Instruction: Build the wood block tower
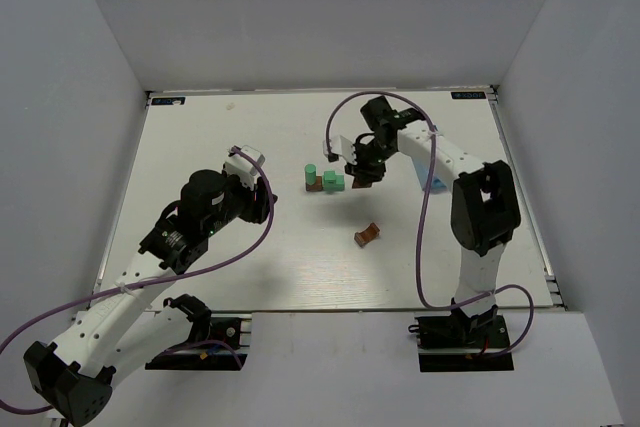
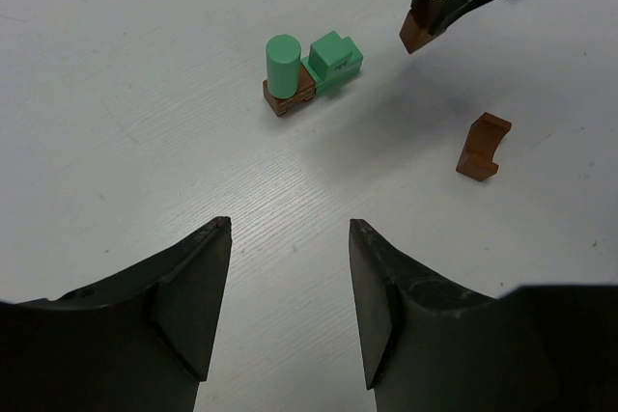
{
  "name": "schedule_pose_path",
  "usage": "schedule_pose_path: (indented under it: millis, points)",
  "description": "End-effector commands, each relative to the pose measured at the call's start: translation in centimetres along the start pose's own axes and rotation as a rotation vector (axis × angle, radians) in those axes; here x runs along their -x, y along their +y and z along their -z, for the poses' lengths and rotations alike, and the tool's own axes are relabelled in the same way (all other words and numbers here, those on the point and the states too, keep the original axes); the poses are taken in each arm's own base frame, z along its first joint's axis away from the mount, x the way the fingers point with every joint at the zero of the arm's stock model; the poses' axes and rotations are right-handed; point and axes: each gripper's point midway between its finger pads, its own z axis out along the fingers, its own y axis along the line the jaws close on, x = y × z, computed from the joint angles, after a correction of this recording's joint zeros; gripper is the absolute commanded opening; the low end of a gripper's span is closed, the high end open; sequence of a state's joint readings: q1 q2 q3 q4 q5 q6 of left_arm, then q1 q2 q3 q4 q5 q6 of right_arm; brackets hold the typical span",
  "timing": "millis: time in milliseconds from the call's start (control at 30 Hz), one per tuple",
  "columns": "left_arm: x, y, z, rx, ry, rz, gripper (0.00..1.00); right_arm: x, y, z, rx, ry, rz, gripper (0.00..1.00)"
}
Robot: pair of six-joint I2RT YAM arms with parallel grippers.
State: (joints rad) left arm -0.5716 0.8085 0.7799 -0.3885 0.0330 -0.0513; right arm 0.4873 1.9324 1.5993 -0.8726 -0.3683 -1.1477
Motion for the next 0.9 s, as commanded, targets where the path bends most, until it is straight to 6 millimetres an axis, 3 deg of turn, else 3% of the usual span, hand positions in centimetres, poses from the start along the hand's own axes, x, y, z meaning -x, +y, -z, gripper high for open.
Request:
schedule_pose_path:
  millis: [0,167,533,867]
  points:
    - [0.4,0.1,0.3,0.009,-0.017,-0.005,0.62,3.1,-1.0,2.3,-0.068,-0.035,0.028,0.0]
    - [0.4,0.1,0.3,0.009,-0.017,-0.005,0.62,4.8,-2.9,3.1,-0.155,-0.031,0.049,0.0]
    - [0.4,0.3,0.5,0.019,-0.018,-0.005,0.62,7.4,-2.8,1.1,-0.175,0.005,0.125,0.0]
    - [0.8,0.3,0.9,0.019,-0.036,-0.005,0.62,8.6,-3.2,-0.1,-0.187,0.021,0.139,0.0]
